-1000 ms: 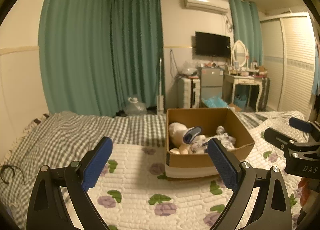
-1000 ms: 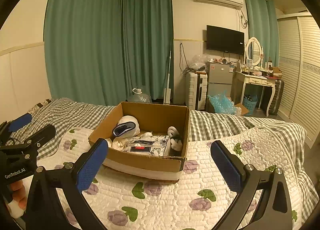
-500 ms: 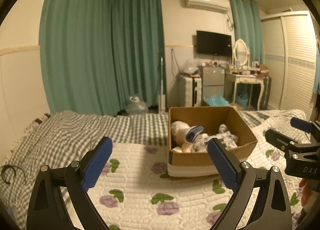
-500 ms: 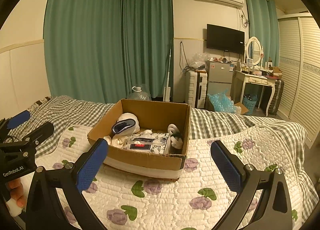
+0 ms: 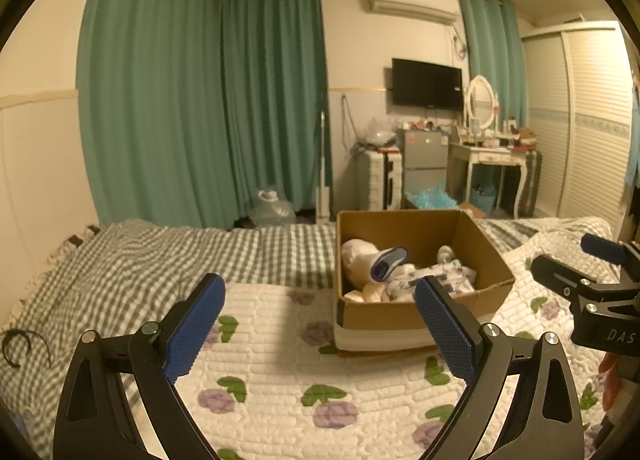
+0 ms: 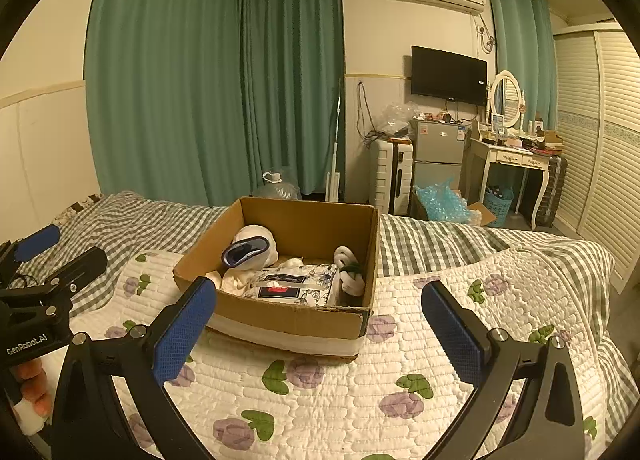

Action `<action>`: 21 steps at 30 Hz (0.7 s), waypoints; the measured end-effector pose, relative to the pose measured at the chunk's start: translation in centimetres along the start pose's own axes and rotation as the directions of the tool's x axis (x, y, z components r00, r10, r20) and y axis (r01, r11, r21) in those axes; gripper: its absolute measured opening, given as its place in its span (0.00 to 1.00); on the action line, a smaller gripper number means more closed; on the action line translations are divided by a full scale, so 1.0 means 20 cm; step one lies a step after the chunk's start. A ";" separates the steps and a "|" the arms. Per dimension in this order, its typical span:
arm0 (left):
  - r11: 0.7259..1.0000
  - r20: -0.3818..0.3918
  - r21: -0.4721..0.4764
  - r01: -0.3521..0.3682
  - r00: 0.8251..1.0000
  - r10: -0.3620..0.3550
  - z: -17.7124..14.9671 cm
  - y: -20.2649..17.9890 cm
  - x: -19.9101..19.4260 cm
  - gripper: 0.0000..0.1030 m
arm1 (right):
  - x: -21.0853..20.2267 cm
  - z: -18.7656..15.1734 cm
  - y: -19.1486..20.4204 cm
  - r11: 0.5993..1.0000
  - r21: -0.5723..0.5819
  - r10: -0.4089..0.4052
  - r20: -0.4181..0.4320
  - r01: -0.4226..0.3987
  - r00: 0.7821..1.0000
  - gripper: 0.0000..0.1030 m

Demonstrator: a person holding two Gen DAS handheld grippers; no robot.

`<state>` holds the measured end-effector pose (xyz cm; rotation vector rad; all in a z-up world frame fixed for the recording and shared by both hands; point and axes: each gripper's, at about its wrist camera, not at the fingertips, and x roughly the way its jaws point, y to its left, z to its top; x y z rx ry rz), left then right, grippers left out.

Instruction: Organize soft objects

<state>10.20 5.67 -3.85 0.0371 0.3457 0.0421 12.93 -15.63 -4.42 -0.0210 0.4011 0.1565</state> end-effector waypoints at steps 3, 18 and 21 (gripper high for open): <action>1.000 0.002 0.002 -0.001 1.000 0.001 0.00 0.00 0.00 0.95 | 0.00 0.00 -0.01 1.000 0.004 -0.002 -0.001 0.002 1.000 1.00; 1.000 -0.004 0.003 -0.001 1.000 0.001 0.00 0.00 0.01 0.95 | 0.00 0.00 -0.01 1.000 0.005 -0.002 -0.002 0.002 1.000 1.00; 1.000 -0.006 0.005 -0.001 1.000 0.001 0.00 0.01 0.01 0.95 | 0.00 0.00 -0.01 1.000 0.005 -0.001 -0.002 0.002 1.000 1.00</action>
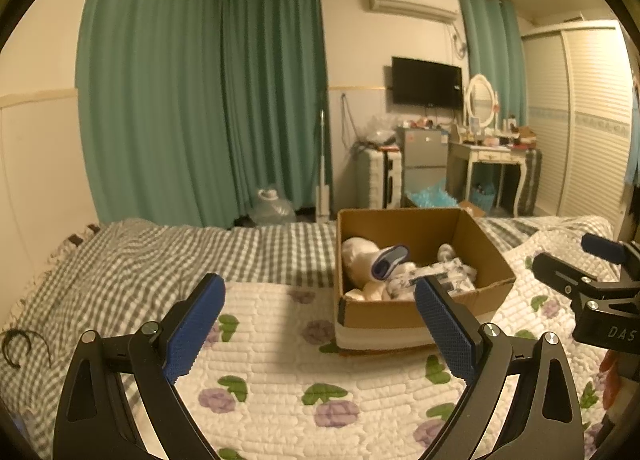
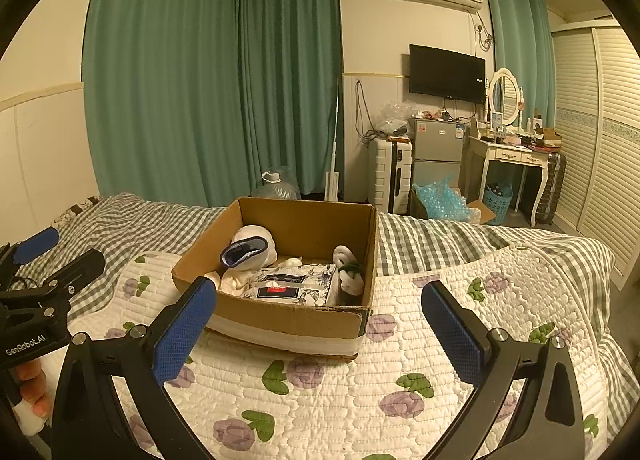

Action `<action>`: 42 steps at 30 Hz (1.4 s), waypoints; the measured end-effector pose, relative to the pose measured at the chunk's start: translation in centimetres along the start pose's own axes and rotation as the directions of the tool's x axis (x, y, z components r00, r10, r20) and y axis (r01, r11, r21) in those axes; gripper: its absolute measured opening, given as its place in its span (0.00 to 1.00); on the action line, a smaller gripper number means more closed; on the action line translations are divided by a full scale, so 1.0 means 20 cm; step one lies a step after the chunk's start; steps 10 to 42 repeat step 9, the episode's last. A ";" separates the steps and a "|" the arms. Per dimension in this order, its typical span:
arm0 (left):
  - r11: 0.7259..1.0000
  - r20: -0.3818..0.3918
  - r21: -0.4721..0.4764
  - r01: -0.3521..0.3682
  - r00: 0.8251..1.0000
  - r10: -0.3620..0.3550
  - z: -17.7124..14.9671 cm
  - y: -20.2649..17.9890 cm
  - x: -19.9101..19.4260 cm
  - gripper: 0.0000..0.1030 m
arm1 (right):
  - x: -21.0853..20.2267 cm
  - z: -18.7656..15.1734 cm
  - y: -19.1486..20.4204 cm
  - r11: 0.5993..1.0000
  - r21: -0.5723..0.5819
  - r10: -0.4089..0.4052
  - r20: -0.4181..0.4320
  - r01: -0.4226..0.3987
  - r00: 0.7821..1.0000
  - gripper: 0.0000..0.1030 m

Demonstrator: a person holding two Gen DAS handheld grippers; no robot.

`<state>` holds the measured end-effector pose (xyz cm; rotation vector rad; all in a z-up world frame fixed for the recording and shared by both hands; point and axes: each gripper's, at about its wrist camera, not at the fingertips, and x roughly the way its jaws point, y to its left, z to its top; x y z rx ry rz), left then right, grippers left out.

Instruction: Organize soft objects

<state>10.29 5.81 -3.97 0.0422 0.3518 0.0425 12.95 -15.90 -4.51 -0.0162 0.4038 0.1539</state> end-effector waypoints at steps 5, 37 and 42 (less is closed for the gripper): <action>1.000 0.006 0.005 0.005 1.000 -0.005 0.00 0.00 0.00 0.95 | 0.00 0.00 0.00 1.000 0.001 0.004 0.001 -0.004 1.000 1.00; 1.000 0.018 0.013 0.004 1.000 -0.004 -0.01 -0.01 -0.01 0.95 | 0.01 0.00 0.00 1.000 0.001 0.005 0.003 -0.005 1.000 1.00; 1.000 0.018 0.013 0.004 1.000 -0.004 -0.01 -0.01 -0.01 0.95 | 0.01 0.00 0.00 1.000 0.001 0.005 0.003 -0.005 1.000 1.00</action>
